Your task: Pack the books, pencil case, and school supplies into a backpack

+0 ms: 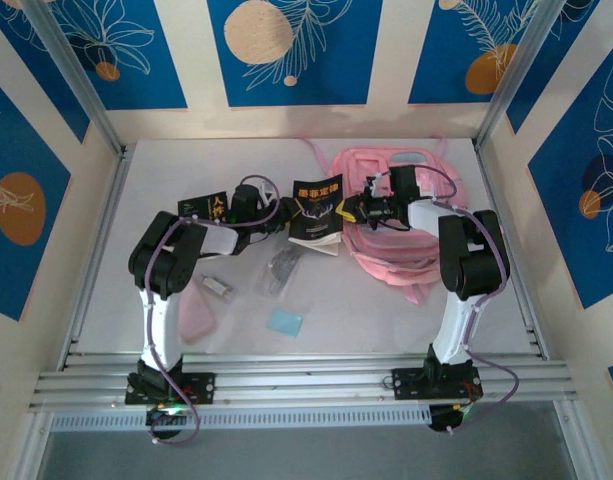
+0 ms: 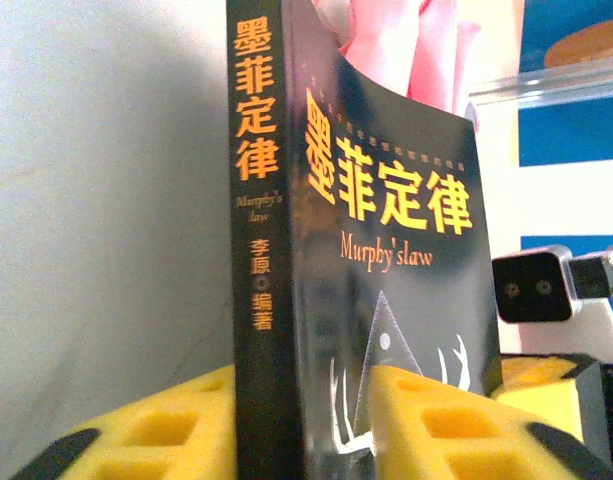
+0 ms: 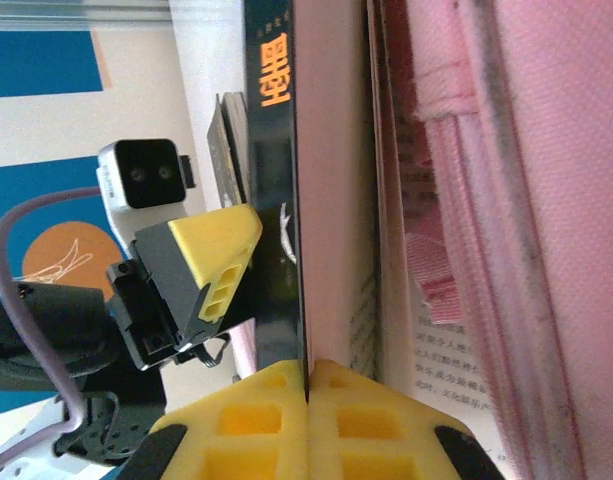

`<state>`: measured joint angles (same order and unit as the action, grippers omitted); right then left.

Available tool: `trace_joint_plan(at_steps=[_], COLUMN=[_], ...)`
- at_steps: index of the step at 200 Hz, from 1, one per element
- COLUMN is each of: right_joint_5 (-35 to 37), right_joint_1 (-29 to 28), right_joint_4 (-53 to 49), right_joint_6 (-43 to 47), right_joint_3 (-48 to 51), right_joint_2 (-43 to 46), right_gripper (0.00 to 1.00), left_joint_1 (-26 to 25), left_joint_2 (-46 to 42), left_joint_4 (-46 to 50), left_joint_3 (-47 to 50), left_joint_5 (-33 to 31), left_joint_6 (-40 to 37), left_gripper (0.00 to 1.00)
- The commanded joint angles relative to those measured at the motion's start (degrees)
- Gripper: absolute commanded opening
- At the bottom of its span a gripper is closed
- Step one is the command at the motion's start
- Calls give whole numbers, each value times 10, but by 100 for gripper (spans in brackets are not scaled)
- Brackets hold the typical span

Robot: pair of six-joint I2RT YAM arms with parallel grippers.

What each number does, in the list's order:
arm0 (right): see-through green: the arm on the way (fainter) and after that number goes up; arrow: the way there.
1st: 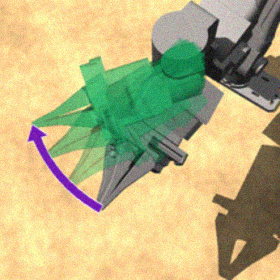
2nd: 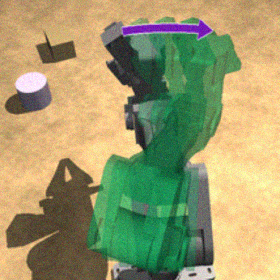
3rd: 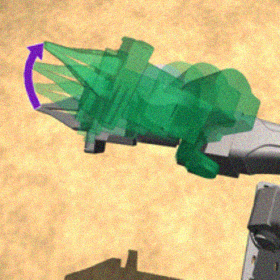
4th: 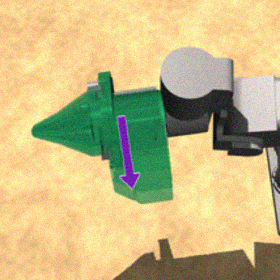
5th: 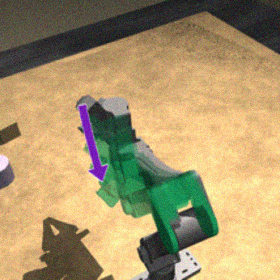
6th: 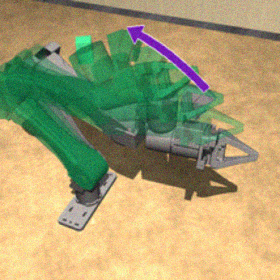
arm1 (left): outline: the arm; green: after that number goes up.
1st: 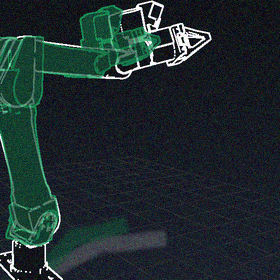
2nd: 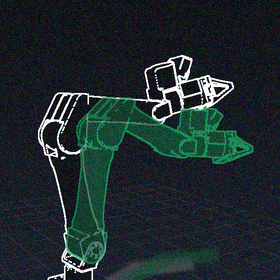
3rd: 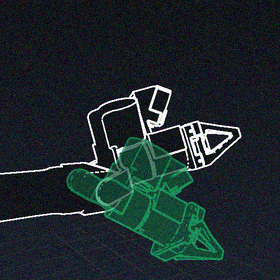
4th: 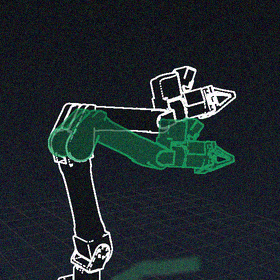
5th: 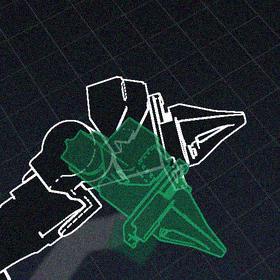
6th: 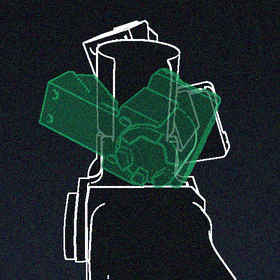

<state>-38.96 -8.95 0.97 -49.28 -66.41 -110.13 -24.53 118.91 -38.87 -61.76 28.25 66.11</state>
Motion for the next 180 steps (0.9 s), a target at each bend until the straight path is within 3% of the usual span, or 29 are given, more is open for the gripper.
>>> trace_joint_plan(at_steps=[1,13,27,40,53,78,119,137,180], right_joint_5=[2,13,35,65,108,175,214,217,228], right_joint_1=[-20,-23,-24,-29,-36,-65,-137,-170,-226], right_joint_4=[-27,-41,-54,-72,-111,-158,-117,-50,162], right_joint_6=[22,22,23,24,24,13,-67,-118,-282], right_joint_3=[-19,-22,-18,-9,-5,10,51,70,92], right_joint_2=[14,22,43,72,101,151,205,211,165], right_gripper=[0,14,48,79,100,99,99,99,99], left_joint_1=[-14,-13,-9,-1,8,28,47,47,41], left_joint_2=[-17,-20,-28,-44,-61,-95,-136,-149,-181], left_joint_4=[-67,-64,-57,-41,-18,17,56,73,11], left_joint_3=[-8,-7,-3,3,6,-2,-37,-48,0], left_joint_5=[52,53,51,42,28,-6,-65,-100,-176], left_joint_6=[8,5,-1,-10,-25,-41,-56,-64,-23], left_gripper=[21,10,0,0,0,0,0,0,0])
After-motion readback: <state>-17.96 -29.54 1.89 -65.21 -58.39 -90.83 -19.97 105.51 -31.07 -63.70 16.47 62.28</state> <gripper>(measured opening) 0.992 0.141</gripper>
